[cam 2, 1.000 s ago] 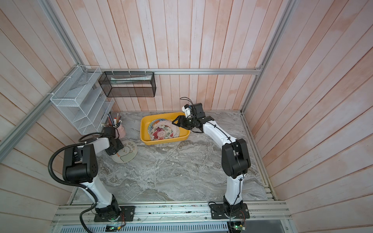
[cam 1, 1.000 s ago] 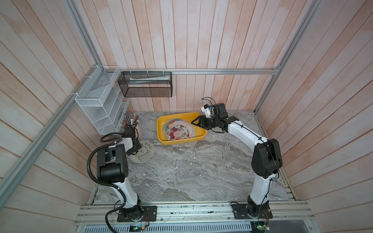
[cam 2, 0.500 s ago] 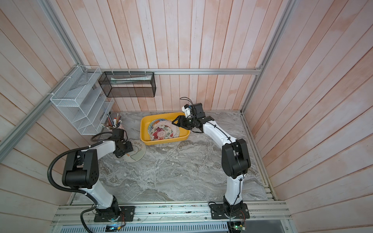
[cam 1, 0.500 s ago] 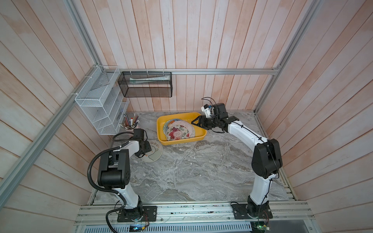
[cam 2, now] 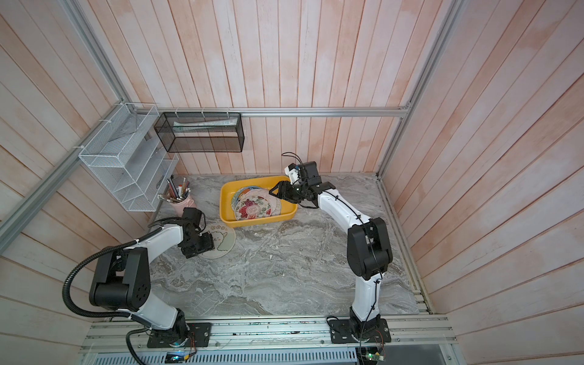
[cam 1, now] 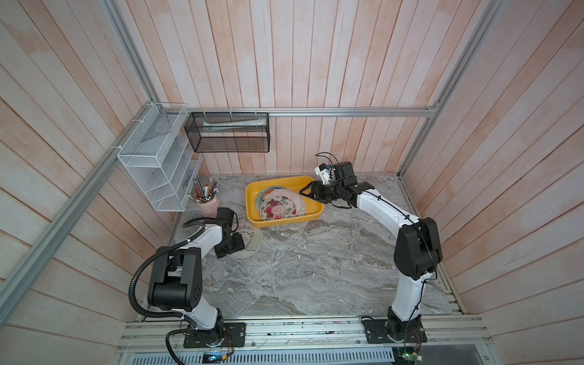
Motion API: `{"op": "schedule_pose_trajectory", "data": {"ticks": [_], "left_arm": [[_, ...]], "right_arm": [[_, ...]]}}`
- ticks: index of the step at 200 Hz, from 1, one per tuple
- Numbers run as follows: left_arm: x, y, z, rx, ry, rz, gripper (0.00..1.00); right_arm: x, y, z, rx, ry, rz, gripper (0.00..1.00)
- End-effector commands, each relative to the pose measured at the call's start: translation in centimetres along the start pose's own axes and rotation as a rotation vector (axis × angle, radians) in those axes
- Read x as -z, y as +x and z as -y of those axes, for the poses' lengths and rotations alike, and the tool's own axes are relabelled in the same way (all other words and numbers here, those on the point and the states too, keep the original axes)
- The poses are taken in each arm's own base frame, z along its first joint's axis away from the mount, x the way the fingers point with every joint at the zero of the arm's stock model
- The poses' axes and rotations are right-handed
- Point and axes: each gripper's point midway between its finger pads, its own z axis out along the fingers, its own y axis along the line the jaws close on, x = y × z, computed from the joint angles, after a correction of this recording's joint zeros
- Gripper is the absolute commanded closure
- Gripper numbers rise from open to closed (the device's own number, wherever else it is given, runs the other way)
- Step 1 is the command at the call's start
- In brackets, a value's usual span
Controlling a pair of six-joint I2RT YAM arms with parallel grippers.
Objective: Put the coasters into the storage box
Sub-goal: Move the coaster to the center of the board.
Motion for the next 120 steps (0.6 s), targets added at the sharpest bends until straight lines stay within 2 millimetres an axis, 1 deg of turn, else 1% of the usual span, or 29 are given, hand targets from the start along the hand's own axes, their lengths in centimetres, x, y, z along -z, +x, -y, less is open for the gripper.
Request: {"op": "schedule_pose_trajectory", "data": {"ticks": [1, 20, 32, 46, 58, 68, 83, 101, 120], "left_arm": [[2.2, -4.1, 0.5, 0.018, -0.003, 0.116, 0.27], [2.5, -7.0, 1.3, 0.000, 0.004, 0.187, 0.27], [2.1, -8.6, 1.5, -0.010, -0.005, 0.217, 0.29], [1.1, -10.1, 1.7, -0.010, -0.007, 0.226, 0.35], [0.5, -11.3, 1.8, -0.009, -0.008, 0.238, 0.43], [-0.2, -12.0, 1.8, -0.010, -0.016, 0.241, 0.49], [-1.2, -12.8, 1.9, -0.006, -0.024, 0.240, 0.54], [-2.2, -13.5, 1.8, 0.008, -0.034, 0.242, 0.58], [-3.2, -13.9, 1.4, 0.015, -0.055, 0.242, 0.59]], "right_arm": [[1.4, -0.7, -1.7, 0.035, -0.024, 0.019, 0.37], [1.5, -0.8, -1.7, 0.036, -0.025, 0.023, 0.37], [1.6, -0.8, -1.7, 0.033, -0.024, 0.024, 0.37], [1.5, -0.7, -1.8, 0.033, -0.026, 0.021, 0.37], [1.6, -0.7, -1.8, 0.032, -0.023, 0.021, 0.37], [1.8, -0.7, -1.9, 0.035, -0.021, 0.026, 0.37], [2.0, -0.7, -1.9, 0.035, -0.018, 0.028, 0.37], [2.0, -0.6, -1.9, 0.033, -0.015, 0.029, 0.37], [2.0, -0.6, -1.8, 0.030, -0.016, 0.028, 0.37]]}}
